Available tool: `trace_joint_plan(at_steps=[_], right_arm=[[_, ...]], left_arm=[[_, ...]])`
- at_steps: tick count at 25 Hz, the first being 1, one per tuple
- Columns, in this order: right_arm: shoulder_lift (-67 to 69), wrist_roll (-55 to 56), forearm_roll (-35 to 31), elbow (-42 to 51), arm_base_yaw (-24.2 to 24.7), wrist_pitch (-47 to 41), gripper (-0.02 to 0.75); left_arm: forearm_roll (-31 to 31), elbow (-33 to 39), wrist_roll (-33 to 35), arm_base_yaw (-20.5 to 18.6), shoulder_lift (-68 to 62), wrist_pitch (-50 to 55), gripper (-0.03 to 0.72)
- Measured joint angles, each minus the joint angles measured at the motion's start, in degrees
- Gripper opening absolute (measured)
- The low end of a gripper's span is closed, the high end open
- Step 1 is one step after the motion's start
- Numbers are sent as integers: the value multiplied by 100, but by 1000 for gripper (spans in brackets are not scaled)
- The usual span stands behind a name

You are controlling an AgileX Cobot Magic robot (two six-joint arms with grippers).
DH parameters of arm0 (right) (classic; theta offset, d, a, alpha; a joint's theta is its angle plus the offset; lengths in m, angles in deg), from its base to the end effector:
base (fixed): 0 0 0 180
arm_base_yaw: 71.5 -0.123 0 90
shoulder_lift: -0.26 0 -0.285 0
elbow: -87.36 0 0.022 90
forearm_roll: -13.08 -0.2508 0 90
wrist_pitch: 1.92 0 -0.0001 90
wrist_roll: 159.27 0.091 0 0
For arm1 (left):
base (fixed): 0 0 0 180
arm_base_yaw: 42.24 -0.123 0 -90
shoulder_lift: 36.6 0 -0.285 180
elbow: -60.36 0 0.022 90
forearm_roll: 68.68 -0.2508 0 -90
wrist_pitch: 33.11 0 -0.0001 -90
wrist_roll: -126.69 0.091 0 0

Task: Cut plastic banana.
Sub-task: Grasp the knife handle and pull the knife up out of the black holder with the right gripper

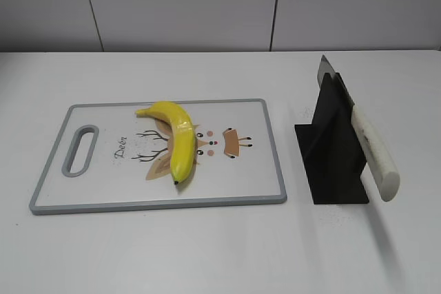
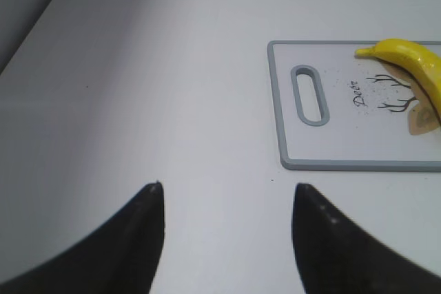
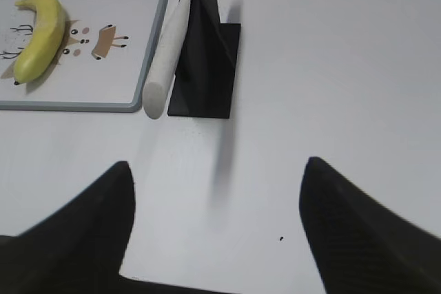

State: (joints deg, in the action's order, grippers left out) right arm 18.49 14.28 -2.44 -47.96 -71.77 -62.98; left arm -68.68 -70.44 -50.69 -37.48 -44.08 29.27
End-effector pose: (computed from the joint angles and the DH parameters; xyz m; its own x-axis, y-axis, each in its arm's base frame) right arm 0.0166 0.0214 0.2976 -0.5496 0.0178 -0.8352 -0.1893 0.9711 0.1453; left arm -0.0056 0.0005 0.2720 -0.4798 0.0858 -0.8732 0.1050 0.9937 0.0400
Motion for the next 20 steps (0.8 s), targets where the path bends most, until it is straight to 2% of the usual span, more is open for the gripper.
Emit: trace_joint_plan(at_steps=[10,20], right_arm=[[1927,7,-49,-479,-102,-5,569],[2906,645,-17,-649,-1509,334,569]], left_arm=[[0,0,0,0,0,0,552],[0,0,0,0,0,0,552]])
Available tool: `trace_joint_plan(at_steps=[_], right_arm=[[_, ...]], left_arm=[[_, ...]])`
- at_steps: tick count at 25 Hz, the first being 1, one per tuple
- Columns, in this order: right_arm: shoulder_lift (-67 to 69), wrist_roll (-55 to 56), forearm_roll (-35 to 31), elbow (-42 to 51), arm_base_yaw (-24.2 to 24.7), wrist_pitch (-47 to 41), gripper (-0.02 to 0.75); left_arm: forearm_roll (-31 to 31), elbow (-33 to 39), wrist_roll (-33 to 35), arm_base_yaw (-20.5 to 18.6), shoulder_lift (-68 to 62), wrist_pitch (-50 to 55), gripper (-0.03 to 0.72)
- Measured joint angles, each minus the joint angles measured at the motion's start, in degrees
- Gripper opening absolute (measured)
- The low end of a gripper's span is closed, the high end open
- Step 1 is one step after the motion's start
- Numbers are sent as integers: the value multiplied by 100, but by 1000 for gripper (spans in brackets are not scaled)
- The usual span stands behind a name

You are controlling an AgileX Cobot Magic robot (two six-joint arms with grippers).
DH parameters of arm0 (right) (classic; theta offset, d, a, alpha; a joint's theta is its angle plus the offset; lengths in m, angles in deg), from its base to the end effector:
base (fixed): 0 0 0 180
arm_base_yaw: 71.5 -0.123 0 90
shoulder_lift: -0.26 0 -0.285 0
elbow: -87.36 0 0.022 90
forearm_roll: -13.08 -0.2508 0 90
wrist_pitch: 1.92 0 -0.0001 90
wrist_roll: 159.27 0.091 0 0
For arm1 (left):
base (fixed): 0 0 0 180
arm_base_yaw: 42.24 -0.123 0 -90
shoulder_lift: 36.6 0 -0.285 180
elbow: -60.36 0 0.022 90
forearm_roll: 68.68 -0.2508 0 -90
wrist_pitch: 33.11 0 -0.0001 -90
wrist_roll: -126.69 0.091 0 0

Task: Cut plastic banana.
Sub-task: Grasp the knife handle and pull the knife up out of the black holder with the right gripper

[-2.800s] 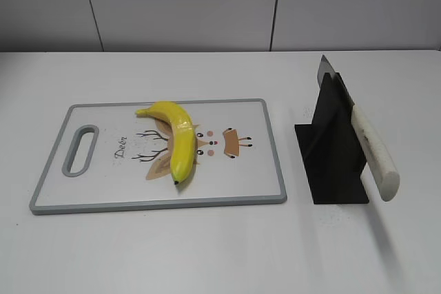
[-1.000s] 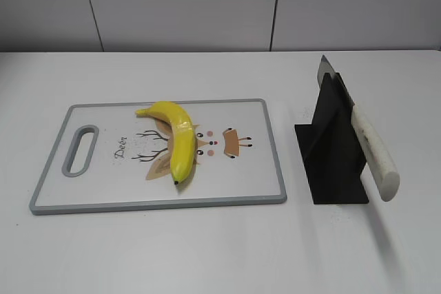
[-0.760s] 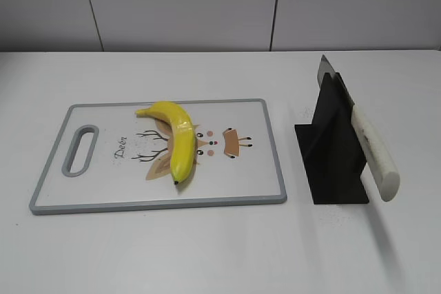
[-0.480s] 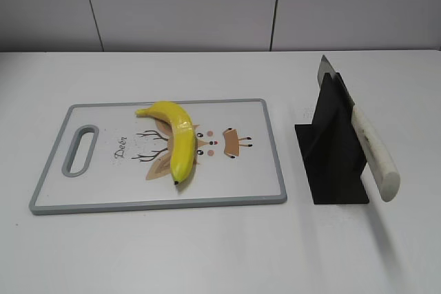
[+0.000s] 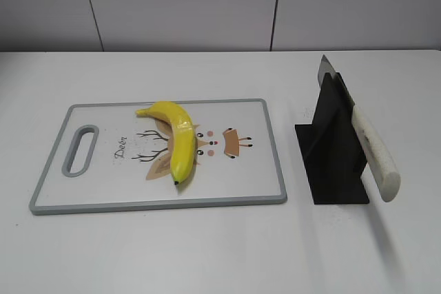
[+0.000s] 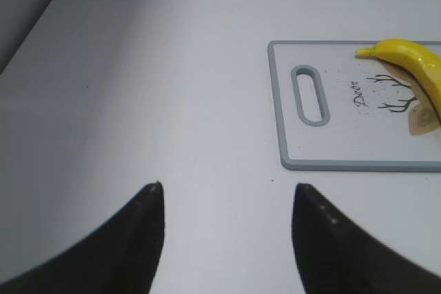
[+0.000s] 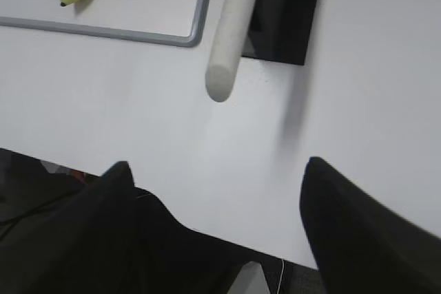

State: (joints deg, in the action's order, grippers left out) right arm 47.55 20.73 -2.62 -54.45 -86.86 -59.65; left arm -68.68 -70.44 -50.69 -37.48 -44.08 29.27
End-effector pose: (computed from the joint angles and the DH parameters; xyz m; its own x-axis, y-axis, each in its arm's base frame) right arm 0.0997 0.0490 0.3040 -0.8120 -0.0732 -0.5790 -0.2756 0.9227 0.2698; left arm -0.0056 0.0005 0.2720 -0.4798 0.0858 -0.8732 0.1050 0.9937 0.0400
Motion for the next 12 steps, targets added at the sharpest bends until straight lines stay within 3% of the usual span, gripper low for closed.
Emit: trace_joint_plan(at_steps=[5,12], right_arm=[[663,435,398,-725,-462,-277,571],[1568,688,723,-1592,-506,-598,571]], left_arm=[[0,0,0,0,0,0,552],[0,0,0,0,0,0,552]])
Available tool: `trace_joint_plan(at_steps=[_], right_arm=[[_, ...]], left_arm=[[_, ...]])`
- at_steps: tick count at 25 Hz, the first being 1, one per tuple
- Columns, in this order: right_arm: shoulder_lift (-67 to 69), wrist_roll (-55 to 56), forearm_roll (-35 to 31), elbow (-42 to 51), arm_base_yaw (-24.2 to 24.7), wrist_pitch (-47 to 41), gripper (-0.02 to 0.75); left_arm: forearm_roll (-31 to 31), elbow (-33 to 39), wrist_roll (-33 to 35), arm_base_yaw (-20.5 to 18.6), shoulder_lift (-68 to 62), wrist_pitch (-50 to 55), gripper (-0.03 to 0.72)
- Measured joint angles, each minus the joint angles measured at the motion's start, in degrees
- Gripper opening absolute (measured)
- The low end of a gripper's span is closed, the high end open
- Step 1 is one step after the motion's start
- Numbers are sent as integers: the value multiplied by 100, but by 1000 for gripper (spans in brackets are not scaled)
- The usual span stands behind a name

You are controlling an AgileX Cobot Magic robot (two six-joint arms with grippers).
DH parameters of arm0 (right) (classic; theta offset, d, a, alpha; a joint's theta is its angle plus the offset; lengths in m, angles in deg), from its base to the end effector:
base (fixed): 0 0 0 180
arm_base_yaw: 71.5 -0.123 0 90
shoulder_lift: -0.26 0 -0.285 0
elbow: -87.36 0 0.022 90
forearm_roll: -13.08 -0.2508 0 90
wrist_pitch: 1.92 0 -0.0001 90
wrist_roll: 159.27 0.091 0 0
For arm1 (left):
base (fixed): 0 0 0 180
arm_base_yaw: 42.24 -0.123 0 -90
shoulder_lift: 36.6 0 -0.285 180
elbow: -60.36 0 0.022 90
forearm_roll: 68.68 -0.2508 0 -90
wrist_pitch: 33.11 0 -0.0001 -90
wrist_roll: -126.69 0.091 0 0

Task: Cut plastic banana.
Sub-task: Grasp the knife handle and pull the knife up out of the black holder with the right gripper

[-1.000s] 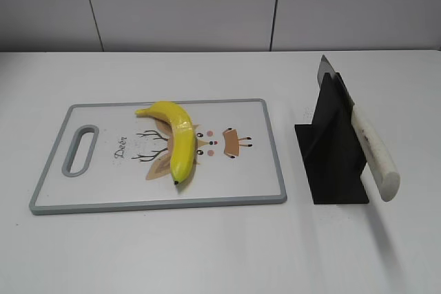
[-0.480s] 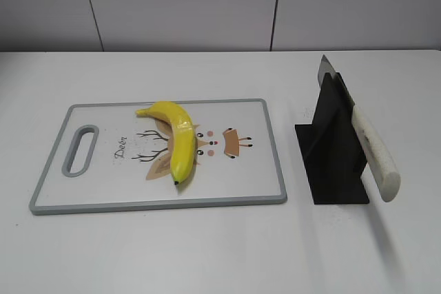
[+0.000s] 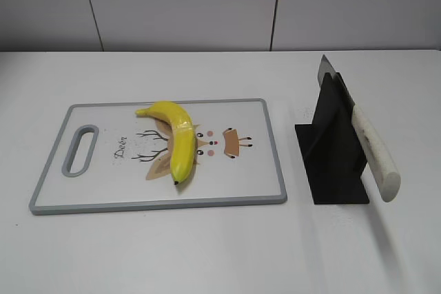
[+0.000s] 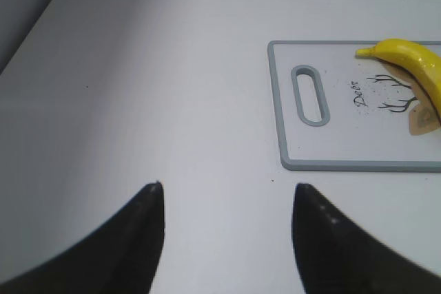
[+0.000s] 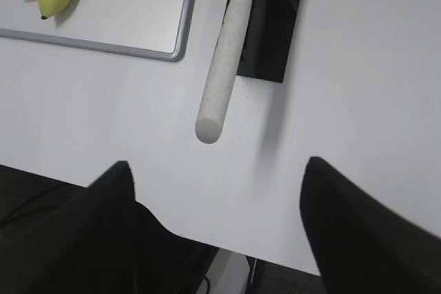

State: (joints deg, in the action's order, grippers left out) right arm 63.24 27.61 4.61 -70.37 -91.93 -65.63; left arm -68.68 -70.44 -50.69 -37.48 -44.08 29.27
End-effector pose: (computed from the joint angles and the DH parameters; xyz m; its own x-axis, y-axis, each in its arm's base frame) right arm 0.1508 0.0690 0.3425 -0.8628 -0.1258 -0.4896 -0.2552 0.9445 0.2069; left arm -0.0056 0.0005 0.2720 -0.4798 0.0858 -0.8732 0.1050 0.9937 0.0400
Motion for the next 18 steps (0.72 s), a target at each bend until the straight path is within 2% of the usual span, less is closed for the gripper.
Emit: trace_joint_plan(at_steps=[18], right_arm=[[2531,-187,72,-64,0,914,571]], left_arm=[[0,0,0,0,0,0,552]])
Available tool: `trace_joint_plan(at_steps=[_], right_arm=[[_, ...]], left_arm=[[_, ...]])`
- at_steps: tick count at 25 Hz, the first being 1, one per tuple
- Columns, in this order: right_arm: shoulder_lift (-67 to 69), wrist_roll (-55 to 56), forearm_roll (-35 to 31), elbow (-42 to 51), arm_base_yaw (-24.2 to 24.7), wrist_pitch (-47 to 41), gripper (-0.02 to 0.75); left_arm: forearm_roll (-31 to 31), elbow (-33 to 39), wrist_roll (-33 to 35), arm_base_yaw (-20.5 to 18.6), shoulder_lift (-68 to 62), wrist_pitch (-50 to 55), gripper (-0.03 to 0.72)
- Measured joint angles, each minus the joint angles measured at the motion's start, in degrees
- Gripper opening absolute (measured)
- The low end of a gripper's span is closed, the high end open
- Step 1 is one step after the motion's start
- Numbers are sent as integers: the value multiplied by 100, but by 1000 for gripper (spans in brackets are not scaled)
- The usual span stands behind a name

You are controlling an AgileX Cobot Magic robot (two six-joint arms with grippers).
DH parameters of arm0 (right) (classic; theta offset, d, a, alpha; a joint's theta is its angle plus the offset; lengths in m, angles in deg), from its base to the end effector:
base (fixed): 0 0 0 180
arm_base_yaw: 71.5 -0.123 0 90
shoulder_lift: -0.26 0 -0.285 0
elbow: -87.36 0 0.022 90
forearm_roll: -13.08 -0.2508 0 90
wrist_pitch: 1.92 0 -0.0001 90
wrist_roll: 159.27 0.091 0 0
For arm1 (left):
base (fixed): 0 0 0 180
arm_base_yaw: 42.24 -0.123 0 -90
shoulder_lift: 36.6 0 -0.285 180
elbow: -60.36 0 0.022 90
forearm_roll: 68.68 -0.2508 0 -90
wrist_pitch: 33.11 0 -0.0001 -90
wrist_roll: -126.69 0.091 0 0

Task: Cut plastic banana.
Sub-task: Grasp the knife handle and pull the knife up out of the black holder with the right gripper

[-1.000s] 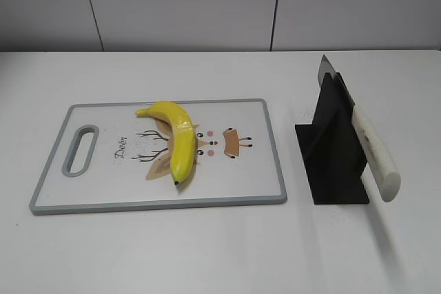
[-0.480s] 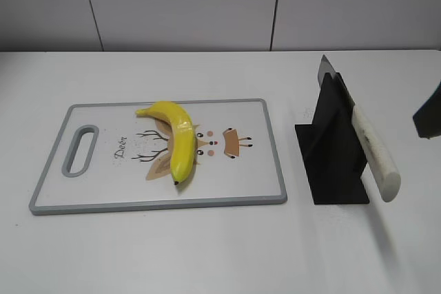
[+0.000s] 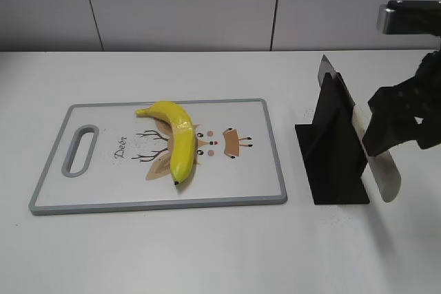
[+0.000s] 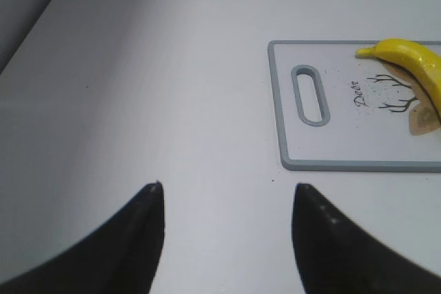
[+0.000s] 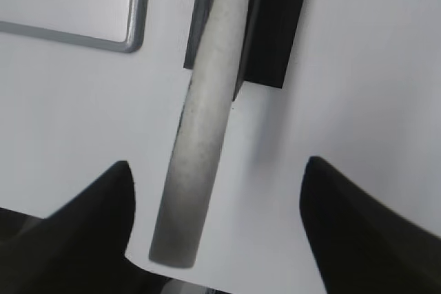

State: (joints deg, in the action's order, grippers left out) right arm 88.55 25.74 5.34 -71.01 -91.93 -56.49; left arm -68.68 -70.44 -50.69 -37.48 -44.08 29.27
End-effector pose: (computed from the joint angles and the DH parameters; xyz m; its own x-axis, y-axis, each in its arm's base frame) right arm 0.2395 0.0999 0.2560 -0.9514 -0.1791 -0.2504 -0.2206 0.9639 0.1491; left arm -0.0056 0.0005 0.2720 -0.4798 0.0858 -0.8732 0.1050 0.9937 0.0400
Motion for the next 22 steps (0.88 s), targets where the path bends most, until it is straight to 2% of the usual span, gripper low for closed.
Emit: trace_joint_plan(at_steps=[8,16,20,22], right_arm=[[663,-14,-18,-122,0,197,571],[1070,165,-312,-275,0,64,563],[1219,367,-317,-275,0,-82,466],[1231,463,-330,-280,0,-95,345]], left_arm=[[0,0,0,0,0,0,552],[0,0,0,0,0,0,552],[0,0,0,0,0,0,552],[0,0,0,0,0,0,552]])
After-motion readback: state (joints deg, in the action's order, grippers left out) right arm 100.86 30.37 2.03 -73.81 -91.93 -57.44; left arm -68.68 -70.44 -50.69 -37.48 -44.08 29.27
